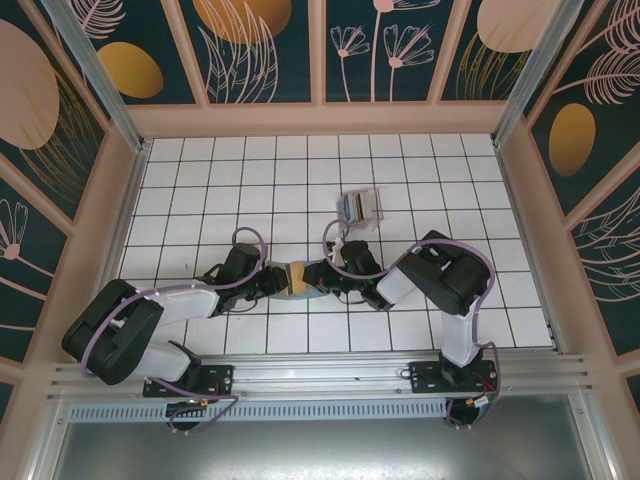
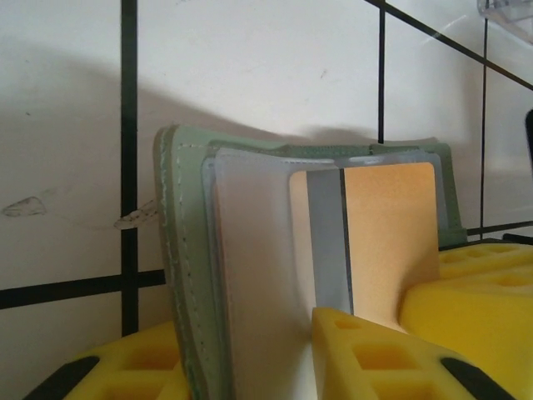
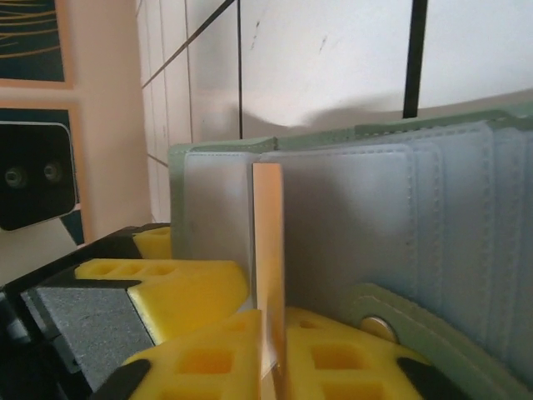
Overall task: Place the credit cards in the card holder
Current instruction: Insert the credit card into the card slot.
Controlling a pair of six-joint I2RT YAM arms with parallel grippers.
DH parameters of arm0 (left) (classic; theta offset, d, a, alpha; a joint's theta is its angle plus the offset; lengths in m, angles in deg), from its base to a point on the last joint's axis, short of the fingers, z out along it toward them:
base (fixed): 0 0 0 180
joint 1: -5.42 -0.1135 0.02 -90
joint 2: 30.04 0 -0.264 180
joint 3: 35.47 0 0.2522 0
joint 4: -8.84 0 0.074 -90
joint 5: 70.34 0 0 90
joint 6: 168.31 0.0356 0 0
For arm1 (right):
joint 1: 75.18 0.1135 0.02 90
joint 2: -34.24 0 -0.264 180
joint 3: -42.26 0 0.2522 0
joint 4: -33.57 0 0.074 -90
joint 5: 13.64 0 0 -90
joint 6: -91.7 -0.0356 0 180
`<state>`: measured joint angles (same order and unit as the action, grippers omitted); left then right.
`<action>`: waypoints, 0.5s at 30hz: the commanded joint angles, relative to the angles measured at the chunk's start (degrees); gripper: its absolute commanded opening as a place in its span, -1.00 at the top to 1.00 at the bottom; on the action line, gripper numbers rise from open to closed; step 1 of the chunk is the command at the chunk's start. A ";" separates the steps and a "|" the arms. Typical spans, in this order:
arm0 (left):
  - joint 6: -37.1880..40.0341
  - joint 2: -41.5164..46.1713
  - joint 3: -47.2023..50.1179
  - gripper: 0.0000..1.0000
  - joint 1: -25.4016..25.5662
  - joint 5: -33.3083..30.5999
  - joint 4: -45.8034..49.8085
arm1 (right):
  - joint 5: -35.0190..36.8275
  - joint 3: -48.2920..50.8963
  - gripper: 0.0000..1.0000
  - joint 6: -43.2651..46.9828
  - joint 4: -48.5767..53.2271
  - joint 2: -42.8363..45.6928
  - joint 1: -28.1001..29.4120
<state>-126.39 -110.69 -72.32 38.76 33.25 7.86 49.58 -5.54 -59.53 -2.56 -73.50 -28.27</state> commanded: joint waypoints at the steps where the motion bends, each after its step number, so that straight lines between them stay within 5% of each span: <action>1: 0.68 -0.35 -0.70 0.41 0.58 2.42 1.53 | 5.05 -2.11 0.59 5.83 17.11 3.79 1.01; 7: 1.57 2.89 -0.95 0.27 0.44 0.54 4.36 | 9.98 -5.51 0.58 11.99 30.01 7.54 1.35; 15: 2.46 5.91 0.57 0.52 0.32 0.44 4.42 | 11.14 -7.45 0.56 13.07 33.76 7.40 2.31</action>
<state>-124.95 -105.72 -72.59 38.96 34.01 11.31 58.58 -12.12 -48.21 24.87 -66.25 -26.67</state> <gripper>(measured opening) 0.249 0.218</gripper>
